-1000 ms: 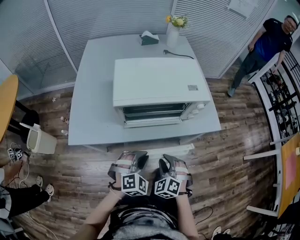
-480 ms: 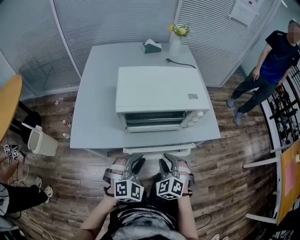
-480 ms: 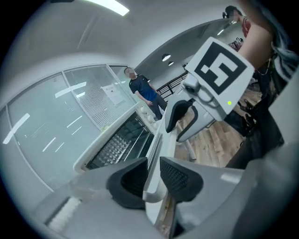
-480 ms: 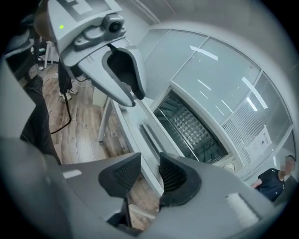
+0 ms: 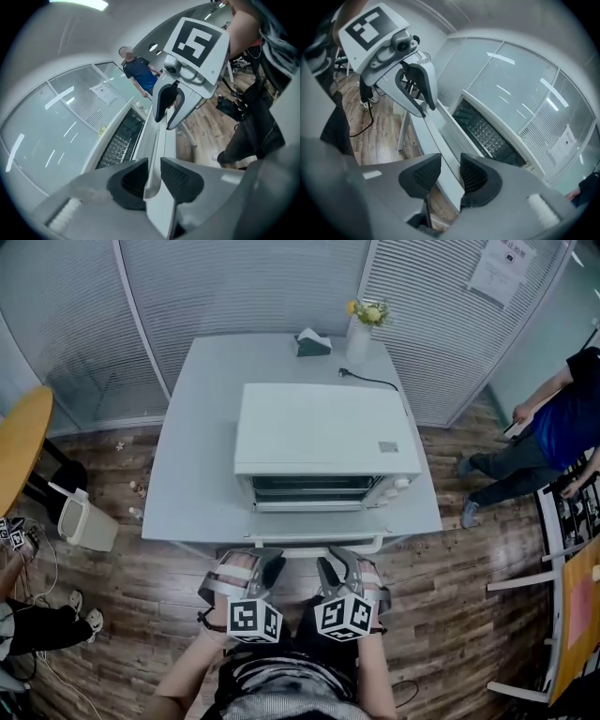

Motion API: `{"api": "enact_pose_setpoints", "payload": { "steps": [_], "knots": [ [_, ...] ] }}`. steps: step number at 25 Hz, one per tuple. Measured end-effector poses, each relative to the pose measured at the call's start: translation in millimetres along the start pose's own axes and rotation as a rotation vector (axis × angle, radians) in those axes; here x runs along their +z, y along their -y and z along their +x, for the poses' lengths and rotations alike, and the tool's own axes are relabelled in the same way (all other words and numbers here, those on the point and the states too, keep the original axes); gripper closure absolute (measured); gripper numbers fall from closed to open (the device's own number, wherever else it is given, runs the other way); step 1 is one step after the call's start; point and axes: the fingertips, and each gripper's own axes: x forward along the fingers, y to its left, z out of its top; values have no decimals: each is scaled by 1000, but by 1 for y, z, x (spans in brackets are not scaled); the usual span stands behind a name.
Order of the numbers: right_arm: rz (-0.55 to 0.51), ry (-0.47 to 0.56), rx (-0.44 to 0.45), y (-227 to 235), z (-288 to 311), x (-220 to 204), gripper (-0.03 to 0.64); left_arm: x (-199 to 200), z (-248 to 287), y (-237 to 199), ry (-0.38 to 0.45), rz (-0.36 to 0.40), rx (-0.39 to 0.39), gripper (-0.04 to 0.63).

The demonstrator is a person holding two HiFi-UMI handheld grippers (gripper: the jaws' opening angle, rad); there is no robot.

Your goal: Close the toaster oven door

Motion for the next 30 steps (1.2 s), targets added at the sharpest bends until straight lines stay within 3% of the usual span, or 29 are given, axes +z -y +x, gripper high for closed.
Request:
{"api": "enact_pose_setpoints", "payload": {
  "steps": [3,8,30],
  "knots": [
    [5,28,13,10,2,7,489,3,6,0,-9,9,-40,486],
    [12,78,32,30,6,19,489,10,17,-23,-39,47,3,485],
    [49,227,87,98,40,55,486,10,52,-103,-76,-51,48,497]
  ]
}}
